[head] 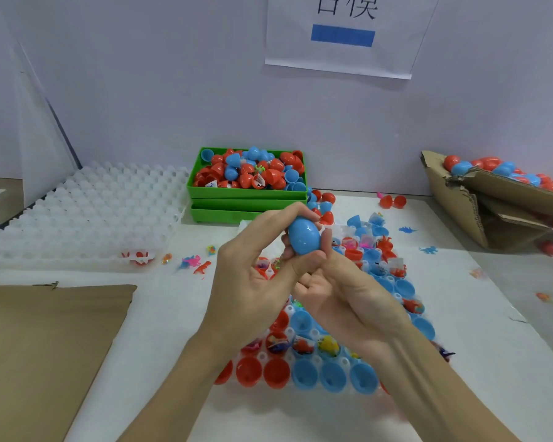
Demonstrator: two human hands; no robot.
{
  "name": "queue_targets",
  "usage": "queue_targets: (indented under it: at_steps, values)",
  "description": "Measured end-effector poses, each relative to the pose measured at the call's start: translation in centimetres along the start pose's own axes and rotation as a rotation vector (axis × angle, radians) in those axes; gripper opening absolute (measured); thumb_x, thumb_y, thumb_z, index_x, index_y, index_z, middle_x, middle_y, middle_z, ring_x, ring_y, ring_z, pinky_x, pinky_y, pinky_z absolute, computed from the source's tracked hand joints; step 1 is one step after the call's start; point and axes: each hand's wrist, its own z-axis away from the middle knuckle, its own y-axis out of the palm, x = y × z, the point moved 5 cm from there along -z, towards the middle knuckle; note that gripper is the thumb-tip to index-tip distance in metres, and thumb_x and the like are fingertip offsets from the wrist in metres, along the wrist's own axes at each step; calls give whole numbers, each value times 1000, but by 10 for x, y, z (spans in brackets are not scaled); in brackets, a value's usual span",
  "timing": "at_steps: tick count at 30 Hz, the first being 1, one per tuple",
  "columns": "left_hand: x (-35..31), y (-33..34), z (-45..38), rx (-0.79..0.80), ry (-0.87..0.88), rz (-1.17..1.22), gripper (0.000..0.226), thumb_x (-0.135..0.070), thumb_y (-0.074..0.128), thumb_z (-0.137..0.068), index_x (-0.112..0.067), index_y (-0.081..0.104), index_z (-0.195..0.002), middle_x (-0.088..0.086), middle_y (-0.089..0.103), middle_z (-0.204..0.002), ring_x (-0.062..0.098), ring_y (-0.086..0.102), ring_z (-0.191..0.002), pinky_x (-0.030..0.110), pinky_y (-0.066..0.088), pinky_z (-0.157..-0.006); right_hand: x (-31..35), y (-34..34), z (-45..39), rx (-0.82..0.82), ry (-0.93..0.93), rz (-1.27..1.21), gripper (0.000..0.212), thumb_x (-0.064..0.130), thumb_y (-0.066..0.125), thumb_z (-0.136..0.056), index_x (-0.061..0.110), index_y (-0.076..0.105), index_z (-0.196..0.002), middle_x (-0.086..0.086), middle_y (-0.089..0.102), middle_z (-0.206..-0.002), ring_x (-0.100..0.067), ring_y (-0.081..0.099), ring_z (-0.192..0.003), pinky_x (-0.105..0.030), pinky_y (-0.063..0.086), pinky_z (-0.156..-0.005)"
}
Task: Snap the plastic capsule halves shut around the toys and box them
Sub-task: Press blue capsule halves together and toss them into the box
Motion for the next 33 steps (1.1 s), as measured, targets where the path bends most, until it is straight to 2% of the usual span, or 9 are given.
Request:
queue_targets:
  at_steps: [4, 12, 16, 19, 21, 24, 26, 28, 33]
  values:
    - [2, 0, 0, -8, -18, -2, 33, -28, 76, -93, -17, 68, -124, -5, 72, -119, 24, 65, -121, 30, 53, -101, 2, 0, 0, -20, -16, 34, 30, 34, 81, -84, 18, 82, -109, 2, 76, -111, -8, 71, -108, -25, 54, -99]
    - [23, 9, 0, 94, -147, -18, 37, -25, 54, -105, -19, 59, -141, -7, 63, -143, 25, 54, -138, 50, 46, -112, 8, -7, -2, -209, -107, 132, 45, 37, 77, -88, 5, 76, -119, -17, 68, -133, -25, 66, -126, -37, 54, -105]
    - [25, 9, 0, 96, -160, 37, 35, -19, 49, -108, -17, 60, -141, -5, 63, -144, 24, 52, -142, 51, 45, -114, 14, -4, -1, -191, -143, 158, 40, 33, 72, -92, 4, 75, -119, -18, 68, -133, -29, 65, -128, -38, 53, -105]
    - [23, 7, 1, 99, -160, 90, 34, -20, 44, -110, -17, 62, -139, -2, 61, -145, 24, 50, -143, 46, 47, -114, 13, -2, -1, -162, -167, 198, 36, 26, 65, -99, 0, 70, -124, -23, 64, -138, -33, 61, -132, -44, 47, -112]
    - [21, 7, 0, 100, -152, 96, 33, -27, 46, -111, -16, 62, -138, -3, 62, -144, 25, 53, -141, 43, 49, -112, 13, -2, -1, -187, -207, 234, 41, 32, 67, -96, 0, 71, -122, -23, 66, -134, -34, 62, -130, -43, 49, -111]
    - [21, 8, 1, 72, -157, 50, 30, -33, 57, -104, -20, 64, -129, -6, 68, -133, 27, 62, -129, 53, 52, -105, 12, 0, -1, -220, -228, 252, 48, 46, 69, -89, 3, 78, -109, -18, 74, -119, -30, 69, -121, -34, 56, -100]
    - [24, 8, 3, 33, -185, 25, 27, -35, 62, -101, -21, 66, -124, -6, 71, -122, 27, 66, -118, 58, 54, -97, 9, 0, 0, -230, -210, 234, 47, 45, 65, -92, 2, 78, -106, -17, 75, -115, -28, 70, -118, -33, 57, -98]
    - [25, 6, 4, -3, -172, 6, 24, -27, 66, -100, -17, 67, -122, -4, 72, -115, 27, 67, -113, 56, 54, -94, 6, 0, -1, -215, -188, 192, 46, 44, 62, -94, 1, 78, -104, -13, 76, -109, -24, 72, -113, -34, 56, -100]
    - [21, 8, 4, 8, -102, -8, 25, -19, 66, -99, -9, 68, -122, 3, 71, -115, 31, 65, -115, 51, 54, -96, 8, -3, -2, -134, -162, 137, 45, 43, 70, -91, 1, 76, -106, -11, 74, -105, -21, 72, -108, -32, 55, -99]
